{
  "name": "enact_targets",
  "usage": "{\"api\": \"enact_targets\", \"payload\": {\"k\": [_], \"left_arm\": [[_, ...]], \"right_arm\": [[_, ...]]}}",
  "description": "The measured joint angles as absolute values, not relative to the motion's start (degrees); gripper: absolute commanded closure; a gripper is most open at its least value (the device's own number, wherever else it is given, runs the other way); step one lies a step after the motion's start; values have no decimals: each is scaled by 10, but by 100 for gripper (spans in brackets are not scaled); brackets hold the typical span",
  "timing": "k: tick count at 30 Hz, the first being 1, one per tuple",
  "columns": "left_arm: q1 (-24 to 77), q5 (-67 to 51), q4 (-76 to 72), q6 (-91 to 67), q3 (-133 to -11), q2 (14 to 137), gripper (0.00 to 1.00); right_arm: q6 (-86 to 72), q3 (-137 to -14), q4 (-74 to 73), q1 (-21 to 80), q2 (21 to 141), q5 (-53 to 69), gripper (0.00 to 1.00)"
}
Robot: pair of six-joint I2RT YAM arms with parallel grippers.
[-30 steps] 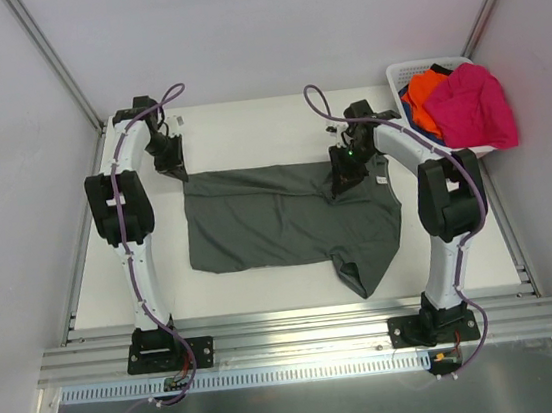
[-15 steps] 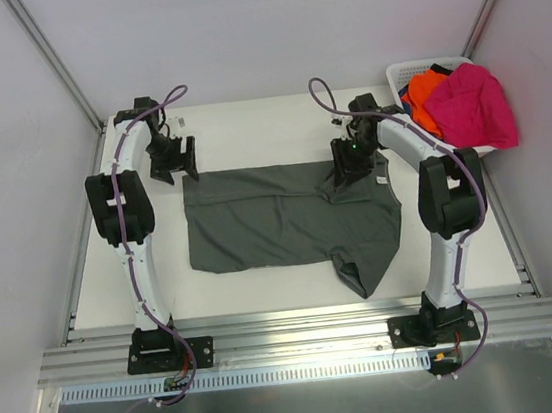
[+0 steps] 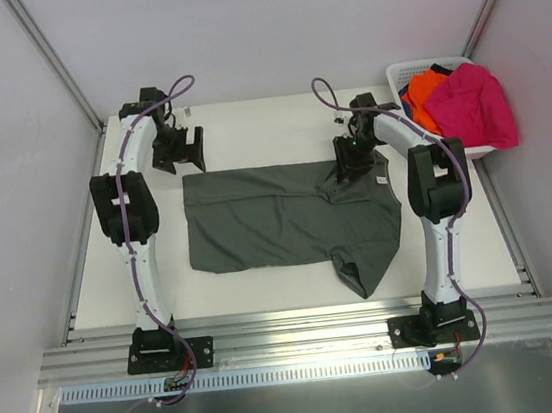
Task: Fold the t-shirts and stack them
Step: Fold the tshirt
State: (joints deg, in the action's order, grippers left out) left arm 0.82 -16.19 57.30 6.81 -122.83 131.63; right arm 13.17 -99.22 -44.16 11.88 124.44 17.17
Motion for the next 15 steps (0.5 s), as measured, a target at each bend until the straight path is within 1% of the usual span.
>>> {"api": "enact_targets", "payload": {"k": [8, 15], "left_arm": [[38, -173, 575, 68, -1210, 1316, 1], [37, -176, 575, 68, -1210, 1316, 2]], "right_arm": [[129, -1048, -441, 119, 1262, 171, 57], [124, -1053, -438, 119, 1262, 171, 57]]}}
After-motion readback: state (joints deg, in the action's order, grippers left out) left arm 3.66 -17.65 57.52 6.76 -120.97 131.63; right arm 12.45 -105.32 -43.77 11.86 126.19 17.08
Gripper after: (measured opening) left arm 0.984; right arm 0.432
